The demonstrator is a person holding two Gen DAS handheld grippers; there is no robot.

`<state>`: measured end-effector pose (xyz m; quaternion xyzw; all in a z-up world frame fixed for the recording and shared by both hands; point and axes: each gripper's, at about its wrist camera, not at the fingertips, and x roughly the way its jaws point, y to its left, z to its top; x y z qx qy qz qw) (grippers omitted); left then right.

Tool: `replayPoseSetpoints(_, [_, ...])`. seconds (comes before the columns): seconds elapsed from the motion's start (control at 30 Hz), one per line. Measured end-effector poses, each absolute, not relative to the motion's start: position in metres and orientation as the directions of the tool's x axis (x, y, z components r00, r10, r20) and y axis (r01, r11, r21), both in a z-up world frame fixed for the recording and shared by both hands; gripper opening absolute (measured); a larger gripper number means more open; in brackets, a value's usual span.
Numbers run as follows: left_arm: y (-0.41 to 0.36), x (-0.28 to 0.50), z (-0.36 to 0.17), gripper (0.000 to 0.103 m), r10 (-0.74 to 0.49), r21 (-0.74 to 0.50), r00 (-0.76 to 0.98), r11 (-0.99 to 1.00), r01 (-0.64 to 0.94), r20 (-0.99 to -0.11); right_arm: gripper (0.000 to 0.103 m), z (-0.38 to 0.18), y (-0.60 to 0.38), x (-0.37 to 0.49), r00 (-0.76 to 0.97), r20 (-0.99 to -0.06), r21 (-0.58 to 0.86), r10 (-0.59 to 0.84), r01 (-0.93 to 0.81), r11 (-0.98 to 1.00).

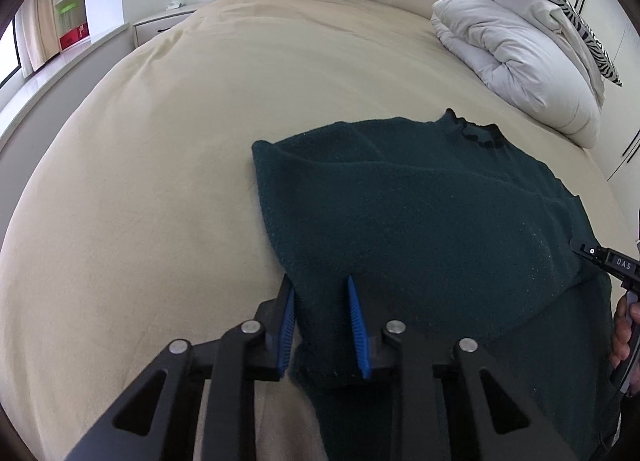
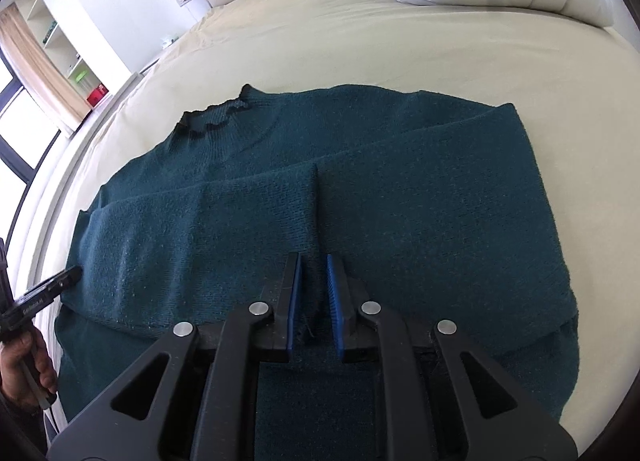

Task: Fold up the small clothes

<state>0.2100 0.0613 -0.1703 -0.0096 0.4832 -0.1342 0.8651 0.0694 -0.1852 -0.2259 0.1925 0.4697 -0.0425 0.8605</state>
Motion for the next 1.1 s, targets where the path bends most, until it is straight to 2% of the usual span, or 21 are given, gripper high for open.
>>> replayPoseSetpoints(0.1, [0.063,0.209,-0.174,0.027,-0.246,-0.152,0.508,0.964,0.219,-0.826,0.013,-0.222,-0.188,0.065,0.556,-0.826,0.306,0.098,0.295,0.905])
replayPoseSetpoints(0.23, [0.066,0.208,-0.178,0.027,-0.263,-0.174,0.515,0.961,0.216,-0.816,0.012,-0.23,-0.185,0.064,0.561,-0.823,0.274,0.091,0.252,0.928])
replayPoseSetpoints(0.37, [0.075,0.21,-0.177,0.028,-0.303,-0.229,0.506,0.952,0.203,-0.807,0.012,-0.235,-0.206,0.057,0.588,-0.791,0.394,0.17,0.275,0.877])
replayPoseSetpoints(0.47, [0.082,0.204,-0.17,0.03,-0.328,-0.268,0.507,0.945,0.189,-0.797,0.013,-0.227,-0.212,0.044,0.591,-0.793,0.396,0.145,0.32,0.861])
replayPoseSetpoints(0.57, [0.091,0.187,-0.157,0.035,-0.337,-0.293,0.512,0.941,0.168,-0.79,0.016,-0.208,-0.216,0.021,0.636,-0.756,0.443,0.155,0.323,0.836])
replayPoseSetpoints(0.63, [0.098,0.166,-0.146,0.046,-0.378,-0.337,0.514,0.925,0.175,-0.77,0.016,-0.191,-0.216,0.0,0.678,-0.719,0.464,0.151,0.307,0.831])
replayPoseSetpoints(0.7, [0.104,0.14,-0.14,0.058,-0.427,-0.376,0.491,0.904,0.204,-0.76,0.025,-0.178,-0.214,-0.02,0.694,-0.703,0.465,0.155,0.284,0.838])
replayPoseSetpoints(0.73, [0.106,0.127,-0.138,0.064,-0.448,-0.392,0.475,0.894,0.218,-0.757,0.036,-0.171,-0.212,-0.032,0.696,-0.7,0.462,0.161,0.269,0.845])
replayPoseSetpoints(0.8, [0.114,0.094,-0.138,0.068,-0.502,-0.445,0.434,0.865,0.234,-0.748,0.056,-0.162,-0.21,-0.054,0.699,-0.697,0.455,0.16,0.259,0.852])
replayPoseSetpoints(1.1, [0.146,-0.023,-0.166,0.069,-0.625,-0.605,0.244,0.78,0.162,-0.741,0.057,-0.157,-0.222,-0.167,0.649,-0.708,0.535,0.278,0.237,0.811])
